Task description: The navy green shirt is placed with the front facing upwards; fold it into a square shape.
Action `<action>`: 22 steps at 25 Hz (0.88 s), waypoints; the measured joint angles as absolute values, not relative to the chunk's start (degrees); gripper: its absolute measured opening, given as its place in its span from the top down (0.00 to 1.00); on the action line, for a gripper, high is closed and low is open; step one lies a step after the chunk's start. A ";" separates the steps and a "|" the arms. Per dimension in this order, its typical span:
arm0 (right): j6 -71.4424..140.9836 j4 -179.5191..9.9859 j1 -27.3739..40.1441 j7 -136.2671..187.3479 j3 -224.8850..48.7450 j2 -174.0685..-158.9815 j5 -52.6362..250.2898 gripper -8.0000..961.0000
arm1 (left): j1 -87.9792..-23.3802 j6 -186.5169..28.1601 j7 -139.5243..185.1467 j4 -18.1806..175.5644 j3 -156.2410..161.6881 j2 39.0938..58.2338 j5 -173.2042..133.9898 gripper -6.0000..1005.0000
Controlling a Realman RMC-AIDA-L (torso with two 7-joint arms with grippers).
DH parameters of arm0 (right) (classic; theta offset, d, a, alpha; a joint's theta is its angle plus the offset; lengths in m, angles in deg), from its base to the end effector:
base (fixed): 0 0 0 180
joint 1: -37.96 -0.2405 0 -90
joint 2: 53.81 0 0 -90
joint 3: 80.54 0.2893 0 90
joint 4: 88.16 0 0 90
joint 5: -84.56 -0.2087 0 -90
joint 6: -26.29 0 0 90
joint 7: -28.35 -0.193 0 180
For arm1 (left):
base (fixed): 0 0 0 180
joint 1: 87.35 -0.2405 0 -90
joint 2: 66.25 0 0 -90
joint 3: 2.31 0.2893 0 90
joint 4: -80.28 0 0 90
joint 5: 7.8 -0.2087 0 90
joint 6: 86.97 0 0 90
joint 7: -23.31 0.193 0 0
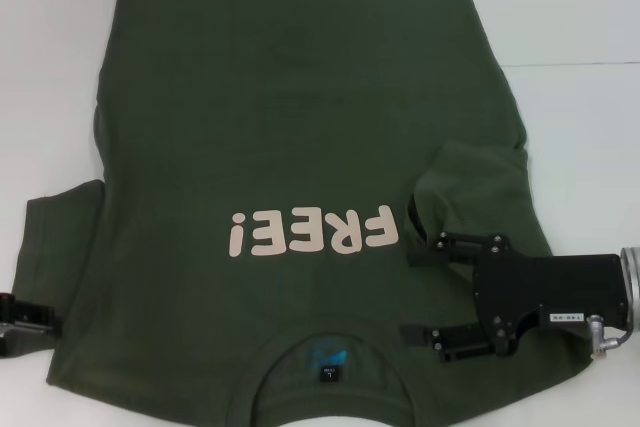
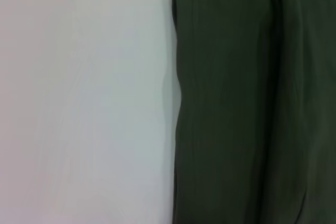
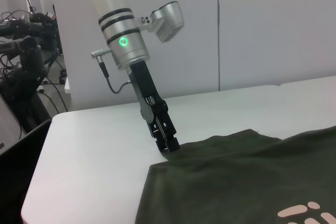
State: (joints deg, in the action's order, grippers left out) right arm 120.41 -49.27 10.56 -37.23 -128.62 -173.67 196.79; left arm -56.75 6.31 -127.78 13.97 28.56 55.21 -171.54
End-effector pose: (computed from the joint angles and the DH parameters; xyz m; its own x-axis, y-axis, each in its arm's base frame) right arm 0.2582 0.3230 -0.0788 0.8808 -0.1221 -0.4574 -0.1932 -0.9748 -0.1117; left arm -0.3723 0.3376 0.0142 0.0161 0.9653 0.2608 0.9221 0.0865 -0.3771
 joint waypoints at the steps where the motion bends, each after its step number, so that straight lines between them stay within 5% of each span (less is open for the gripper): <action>1: 120.42 -49.34 10.51 -37.23 -128.62 -173.68 196.80 0.05 | -56.72 6.23 -127.77 13.97 28.66 55.21 -171.54 0.18; 22: 119.89 -49.41 10.03 -37.20 -128.62 -173.60 196.79 0.05 | -57.01 4.91 -128.02 14.02 28.37 54.95 -171.54 0.18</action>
State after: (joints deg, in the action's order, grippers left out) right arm 119.89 -49.41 10.03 -37.20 -128.62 -173.60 196.79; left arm -57.01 4.91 -128.02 14.02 28.37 54.95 -171.54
